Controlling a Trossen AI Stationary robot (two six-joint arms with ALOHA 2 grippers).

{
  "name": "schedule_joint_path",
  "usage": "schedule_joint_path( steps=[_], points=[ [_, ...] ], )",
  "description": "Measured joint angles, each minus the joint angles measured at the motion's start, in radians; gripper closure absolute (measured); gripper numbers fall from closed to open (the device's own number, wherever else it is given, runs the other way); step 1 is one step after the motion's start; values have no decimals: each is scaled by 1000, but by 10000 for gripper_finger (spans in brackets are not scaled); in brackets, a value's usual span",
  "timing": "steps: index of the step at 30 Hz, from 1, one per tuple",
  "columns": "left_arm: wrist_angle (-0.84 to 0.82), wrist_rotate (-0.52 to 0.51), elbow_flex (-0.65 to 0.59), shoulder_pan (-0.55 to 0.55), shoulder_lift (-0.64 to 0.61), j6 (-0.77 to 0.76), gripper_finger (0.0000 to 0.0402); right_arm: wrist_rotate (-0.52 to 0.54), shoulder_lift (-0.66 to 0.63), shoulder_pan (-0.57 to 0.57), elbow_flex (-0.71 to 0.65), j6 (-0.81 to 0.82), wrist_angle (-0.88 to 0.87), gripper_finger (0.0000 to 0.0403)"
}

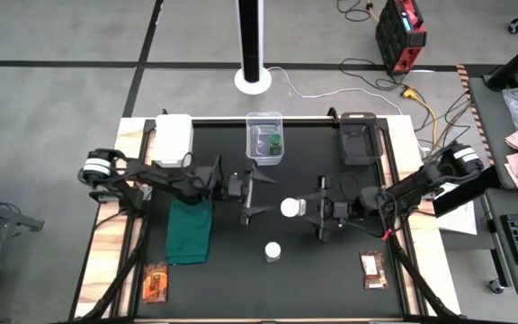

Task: Sort spices by type
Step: Put the top white seasoning bottle into the black bin

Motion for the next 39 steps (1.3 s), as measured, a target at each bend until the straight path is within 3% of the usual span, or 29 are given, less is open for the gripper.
schedule_joint_path(
  steps=[7,14,22,27,31,39],
  points=[
    [43,59,48,2,74,-5,97,-69,9,0,6,-3,57,215],
    [51,128,142,1,140,-15,97,-74,27,0,21,-26,64,215],
    [50,230,165,3,148,-67,97,-51,34,-2,23,-48,61,215],
    [56,228,163,3,148,-90,97,-56,46,-6,36,-55,68,215],
    [49,155,163,2,148,-66,97,-59,83,-17,59,-57,71,215],
    [48,146,151,1,148,10,99,-58,146,-24,106,-74,77,215]
  ],
)
